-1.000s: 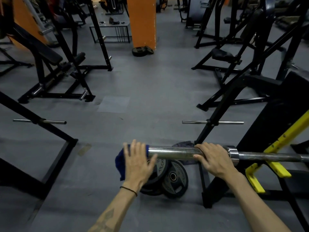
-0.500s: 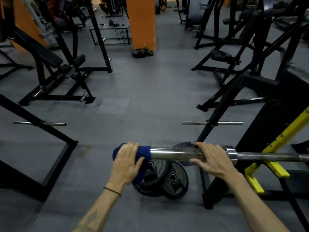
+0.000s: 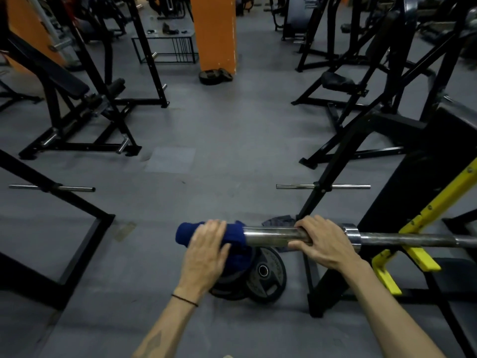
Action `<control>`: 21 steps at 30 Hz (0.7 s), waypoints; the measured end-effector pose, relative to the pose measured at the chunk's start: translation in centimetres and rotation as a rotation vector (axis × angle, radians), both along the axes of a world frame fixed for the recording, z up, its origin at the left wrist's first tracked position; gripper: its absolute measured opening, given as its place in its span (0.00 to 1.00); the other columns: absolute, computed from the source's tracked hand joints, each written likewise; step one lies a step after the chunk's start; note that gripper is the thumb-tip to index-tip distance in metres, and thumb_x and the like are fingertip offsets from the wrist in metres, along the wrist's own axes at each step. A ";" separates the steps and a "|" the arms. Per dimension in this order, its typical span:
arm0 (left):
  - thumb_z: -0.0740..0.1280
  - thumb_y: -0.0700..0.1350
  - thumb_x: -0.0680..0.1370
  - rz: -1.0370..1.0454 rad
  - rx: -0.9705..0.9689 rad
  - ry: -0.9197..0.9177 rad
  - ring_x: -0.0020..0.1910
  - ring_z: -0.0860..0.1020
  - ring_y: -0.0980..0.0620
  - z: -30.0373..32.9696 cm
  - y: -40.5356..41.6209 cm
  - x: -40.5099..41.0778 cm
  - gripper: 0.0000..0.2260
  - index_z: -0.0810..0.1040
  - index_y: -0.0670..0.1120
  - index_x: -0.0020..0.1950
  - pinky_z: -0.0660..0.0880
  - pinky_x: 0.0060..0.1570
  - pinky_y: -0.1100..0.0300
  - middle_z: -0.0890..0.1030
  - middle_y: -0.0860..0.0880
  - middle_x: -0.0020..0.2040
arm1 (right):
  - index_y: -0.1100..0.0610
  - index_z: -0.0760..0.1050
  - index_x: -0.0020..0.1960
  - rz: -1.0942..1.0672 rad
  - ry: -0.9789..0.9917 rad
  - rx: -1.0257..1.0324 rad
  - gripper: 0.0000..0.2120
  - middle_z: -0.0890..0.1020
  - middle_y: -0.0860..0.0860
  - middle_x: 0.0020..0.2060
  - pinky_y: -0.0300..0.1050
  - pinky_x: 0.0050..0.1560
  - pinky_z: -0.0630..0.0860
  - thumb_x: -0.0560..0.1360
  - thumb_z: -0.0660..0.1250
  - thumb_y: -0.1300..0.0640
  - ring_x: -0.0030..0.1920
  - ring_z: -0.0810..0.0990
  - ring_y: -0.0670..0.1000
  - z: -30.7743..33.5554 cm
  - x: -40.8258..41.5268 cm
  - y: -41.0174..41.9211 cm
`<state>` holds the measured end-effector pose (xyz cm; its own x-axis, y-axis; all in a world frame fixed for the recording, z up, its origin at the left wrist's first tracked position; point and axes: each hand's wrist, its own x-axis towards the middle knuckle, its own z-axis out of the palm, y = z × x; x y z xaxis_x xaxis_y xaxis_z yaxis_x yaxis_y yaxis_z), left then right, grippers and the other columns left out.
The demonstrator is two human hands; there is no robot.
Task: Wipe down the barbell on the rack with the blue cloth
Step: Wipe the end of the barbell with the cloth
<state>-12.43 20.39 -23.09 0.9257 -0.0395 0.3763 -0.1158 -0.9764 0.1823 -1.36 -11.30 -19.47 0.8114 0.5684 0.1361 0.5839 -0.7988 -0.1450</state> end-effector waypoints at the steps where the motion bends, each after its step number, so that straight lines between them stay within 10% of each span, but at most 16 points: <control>1: 0.57 0.53 0.83 0.046 -0.006 -0.002 0.71 0.70 0.43 0.1 2.0 -0.4 0.24 0.68 0.42 0.76 0.57 0.78 0.48 0.73 0.44 0.71 | 0.49 0.75 0.56 0.006 -0.017 -0.006 0.32 0.72 0.42 0.48 0.44 0.45 0.67 0.75 0.50 0.24 0.45 0.69 0.45 -0.3 0.0 0.0; 6: 0.54 0.50 0.83 0.204 -0.068 -0.010 0.73 0.68 0.41 0.4 -0.5 -0.3 0.23 0.69 0.38 0.73 0.55 0.78 0.43 0.74 0.40 0.69 | 0.51 0.75 0.56 -0.002 0.001 -0.009 0.30 0.67 0.42 0.46 0.44 0.43 0.68 0.77 0.51 0.27 0.45 0.70 0.46 -0.4 -0.1 0.4; 11: 0.54 0.51 0.84 -0.063 0.016 0.022 0.77 0.63 0.45 0.3 -9.9 1.5 0.25 0.60 0.43 0.80 0.57 0.78 0.45 0.67 0.44 0.77 | 0.50 0.77 0.59 -0.031 0.085 -0.088 0.36 0.75 0.44 0.47 0.42 0.46 0.64 0.76 0.40 0.28 0.50 0.74 0.47 0.7 0.3 1.0; 21: 0.52 0.53 0.85 0.228 -0.012 -0.018 0.72 0.69 0.39 0.1 2.8 -0.8 0.24 0.71 0.38 0.72 0.59 0.76 0.42 0.74 0.39 0.69 | 0.49 0.79 0.58 -0.033 0.057 -0.078 0.35 0.82 0.46 0.51 0.43 0.49 0.68 0.77 0.40 0.31 0.53 0.77 0.49 0.9 0.0 1.1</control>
